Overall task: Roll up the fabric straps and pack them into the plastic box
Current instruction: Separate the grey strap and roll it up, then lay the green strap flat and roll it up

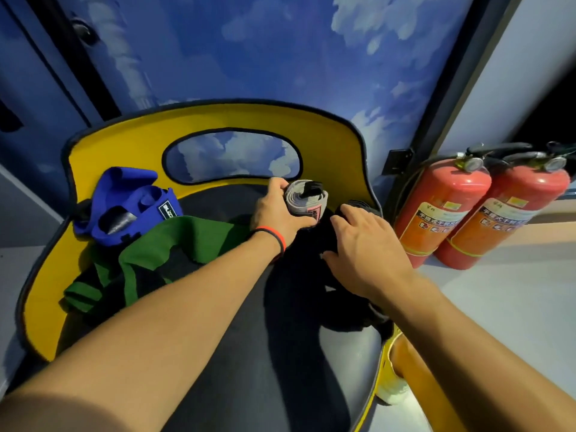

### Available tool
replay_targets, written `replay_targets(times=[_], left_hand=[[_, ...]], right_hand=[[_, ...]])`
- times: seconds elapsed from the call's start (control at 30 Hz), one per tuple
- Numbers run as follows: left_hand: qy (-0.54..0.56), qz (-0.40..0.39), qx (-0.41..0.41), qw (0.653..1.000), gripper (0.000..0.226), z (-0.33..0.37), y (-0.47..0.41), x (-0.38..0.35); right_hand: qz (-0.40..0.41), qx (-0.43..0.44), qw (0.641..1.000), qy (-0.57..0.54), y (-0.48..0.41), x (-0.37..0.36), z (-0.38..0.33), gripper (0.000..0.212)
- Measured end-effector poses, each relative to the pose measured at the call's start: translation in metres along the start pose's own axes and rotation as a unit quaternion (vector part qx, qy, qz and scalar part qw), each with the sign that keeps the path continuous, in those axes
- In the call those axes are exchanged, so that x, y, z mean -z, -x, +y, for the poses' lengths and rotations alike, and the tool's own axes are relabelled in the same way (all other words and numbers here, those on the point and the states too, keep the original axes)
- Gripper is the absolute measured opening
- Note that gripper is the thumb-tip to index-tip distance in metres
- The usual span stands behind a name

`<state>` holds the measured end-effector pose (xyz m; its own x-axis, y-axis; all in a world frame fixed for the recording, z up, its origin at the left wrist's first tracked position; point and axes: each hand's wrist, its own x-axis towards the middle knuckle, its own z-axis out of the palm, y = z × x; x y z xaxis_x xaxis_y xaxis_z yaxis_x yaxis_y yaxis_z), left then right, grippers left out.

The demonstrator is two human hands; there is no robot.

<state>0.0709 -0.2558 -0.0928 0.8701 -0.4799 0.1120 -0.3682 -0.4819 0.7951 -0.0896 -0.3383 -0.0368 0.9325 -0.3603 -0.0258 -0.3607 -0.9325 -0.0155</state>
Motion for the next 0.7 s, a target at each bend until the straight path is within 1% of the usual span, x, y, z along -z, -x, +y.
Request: replay_targets(times=[0.07,0.2,0.3,0.4,0.47,0.6,0.7], left_hand=[[-0.005,-0.006,0.001,1.000,0.075,0.004,-0.014,-0.014],[-0.012,-0.029,-0.003,0.999,0.071,0.011,-0.030,-0.039],[0.024,-0.038,0.003,0.999,0.071,0.009,-0.033,-0.045],[0.066,-0.062,0.009,0.996,0.071,0.007,-0.028,-0.045],[0.069,-0.081,0.016,0.994,0.074,0.004,-0.028,-0.046],[0.056,-0.144,0.020,0.988,0.089,0.000,-0.032,-0.036],[0.049,-0.169,0.037,0.984,0.091,-0.002,-0.025,-0.024]], right_hand=[[0.000,0.002,1.000,-0.003,-0.002,-0.005,0.007,0.063],[0.018,0.009,1.000,0.000,-0.006,-0.009,0.016,0.058],[0.017,0.017,1.000,-0.002,-0.005,-0.012,0.021,0.060],[0.028,0.027,0.999,-0.006,-0.003,-0.015,0.024,0.061],[0.034,0.029,0.999,-0.009,-0.004,-0.016,0.025,0.060],[0.035,0.030,0.999,-0.019,-0.003,-0.016,0.025,0.059],[0.045,0.038,0.998,-0.028,0.000,-0.012,0.022,0.059]])
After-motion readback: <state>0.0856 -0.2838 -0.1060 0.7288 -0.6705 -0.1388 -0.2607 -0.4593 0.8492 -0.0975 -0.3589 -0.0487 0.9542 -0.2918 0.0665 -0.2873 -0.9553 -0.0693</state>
